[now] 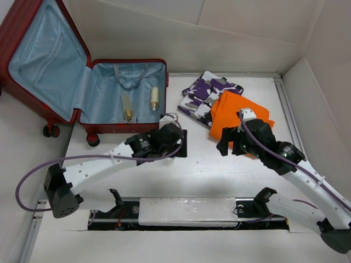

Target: Pack the luggage

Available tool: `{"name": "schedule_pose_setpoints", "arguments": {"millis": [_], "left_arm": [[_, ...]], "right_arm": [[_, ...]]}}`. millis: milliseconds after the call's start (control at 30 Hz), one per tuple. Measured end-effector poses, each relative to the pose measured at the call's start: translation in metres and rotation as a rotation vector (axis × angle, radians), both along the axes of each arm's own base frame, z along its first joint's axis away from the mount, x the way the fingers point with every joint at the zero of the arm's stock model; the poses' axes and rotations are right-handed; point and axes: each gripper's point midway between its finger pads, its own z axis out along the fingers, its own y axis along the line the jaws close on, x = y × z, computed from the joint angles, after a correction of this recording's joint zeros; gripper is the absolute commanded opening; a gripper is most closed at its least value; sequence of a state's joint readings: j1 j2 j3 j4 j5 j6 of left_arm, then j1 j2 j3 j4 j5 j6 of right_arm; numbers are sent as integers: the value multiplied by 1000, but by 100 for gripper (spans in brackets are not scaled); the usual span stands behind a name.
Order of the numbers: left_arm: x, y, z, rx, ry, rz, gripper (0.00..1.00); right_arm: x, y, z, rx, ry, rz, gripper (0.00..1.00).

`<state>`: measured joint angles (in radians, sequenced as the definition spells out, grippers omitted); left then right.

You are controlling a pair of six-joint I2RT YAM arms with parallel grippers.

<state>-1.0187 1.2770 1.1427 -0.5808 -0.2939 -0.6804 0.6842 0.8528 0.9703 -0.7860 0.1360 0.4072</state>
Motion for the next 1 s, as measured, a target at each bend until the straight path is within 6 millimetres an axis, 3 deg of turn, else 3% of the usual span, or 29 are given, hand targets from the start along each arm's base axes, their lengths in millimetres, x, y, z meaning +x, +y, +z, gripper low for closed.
{"name": "schedule_pose_setpoints", "arguments": {"millis": [67, 167, 367, 600, 833, 1000], "left_arm": [[-9, 20, -17, 12, 38, 60, 87], [-19, 38, -24, -24, 53, 125, 87], [-18, 35, -48, -21, 77, 160, 87], [3, 26, -85, 119, 81, 177, 85], [47, 23, -90, 166, 29, 249, 81], [62, 29, -95, 171, 24, 277, 65]], "right_arm": [[4, -5, 3, -1, -9, -27, 90], [8, -12, 3, -7, -12, -51, 90], [4, -10, 3, 3, -5, -14, 90], [-2, -2, 3, 20, 9, 49, 90], [-5, 0, 2, 22, 13, 72, 90], [-5, 1, 2, 23, 14, 74, 90]]}}
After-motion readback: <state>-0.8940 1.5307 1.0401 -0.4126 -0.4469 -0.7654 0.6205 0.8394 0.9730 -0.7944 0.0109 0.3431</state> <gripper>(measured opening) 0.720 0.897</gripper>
